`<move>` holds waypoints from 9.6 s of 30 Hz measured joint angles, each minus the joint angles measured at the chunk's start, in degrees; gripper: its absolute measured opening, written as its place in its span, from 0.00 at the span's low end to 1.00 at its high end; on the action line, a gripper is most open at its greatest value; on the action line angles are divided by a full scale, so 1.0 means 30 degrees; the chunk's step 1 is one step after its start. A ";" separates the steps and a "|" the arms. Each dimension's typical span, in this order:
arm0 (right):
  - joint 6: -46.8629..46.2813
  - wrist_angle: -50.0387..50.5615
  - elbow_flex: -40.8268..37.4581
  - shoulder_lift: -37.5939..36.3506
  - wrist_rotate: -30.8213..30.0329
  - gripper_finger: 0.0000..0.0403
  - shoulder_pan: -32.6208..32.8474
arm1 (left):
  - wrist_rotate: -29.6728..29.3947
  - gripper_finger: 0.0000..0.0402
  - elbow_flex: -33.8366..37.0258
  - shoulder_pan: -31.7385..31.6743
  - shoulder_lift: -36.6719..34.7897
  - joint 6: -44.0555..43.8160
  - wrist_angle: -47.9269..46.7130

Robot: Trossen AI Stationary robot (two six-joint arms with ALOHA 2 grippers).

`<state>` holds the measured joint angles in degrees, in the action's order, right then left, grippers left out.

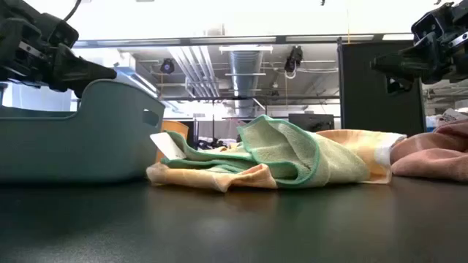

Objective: Sort microfiber towel by color & place in baskets

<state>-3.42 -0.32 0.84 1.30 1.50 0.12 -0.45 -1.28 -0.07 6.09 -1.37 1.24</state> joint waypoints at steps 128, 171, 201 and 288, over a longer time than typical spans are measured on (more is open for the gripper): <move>0.5699 -0.8760 1.5780 2.4408 -1.3963 0.04 0.5938 | 0.0425 0.00 -0.0963 0.0291 0.5927 0.1484 1.1102; 0.8278 -0.5643 1.8775 2.6420 -0.4689 0.04 0.3387 | 0.4774 0.67 -1.3909 0.0335 2.7562 -0.0759 1.0857; -0.0438 0.9643 1.9673 2.6582 -0.5405 0.63 0.4933 | -0.1150 0.64 -1.8400 0.0339 3.4015 0.0239 0.5077; -0.6523 1.3240 1.5962 2.9857 -1.1552 0.60 0.1822 | -0.2623 0.04 -2.1209 0.3679 1.4446 -0.4923 -2.1859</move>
<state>-22.99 39.41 48.73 90.87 -33.16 5.58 -8.32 -64.90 10.96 49.42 -16.13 -64.34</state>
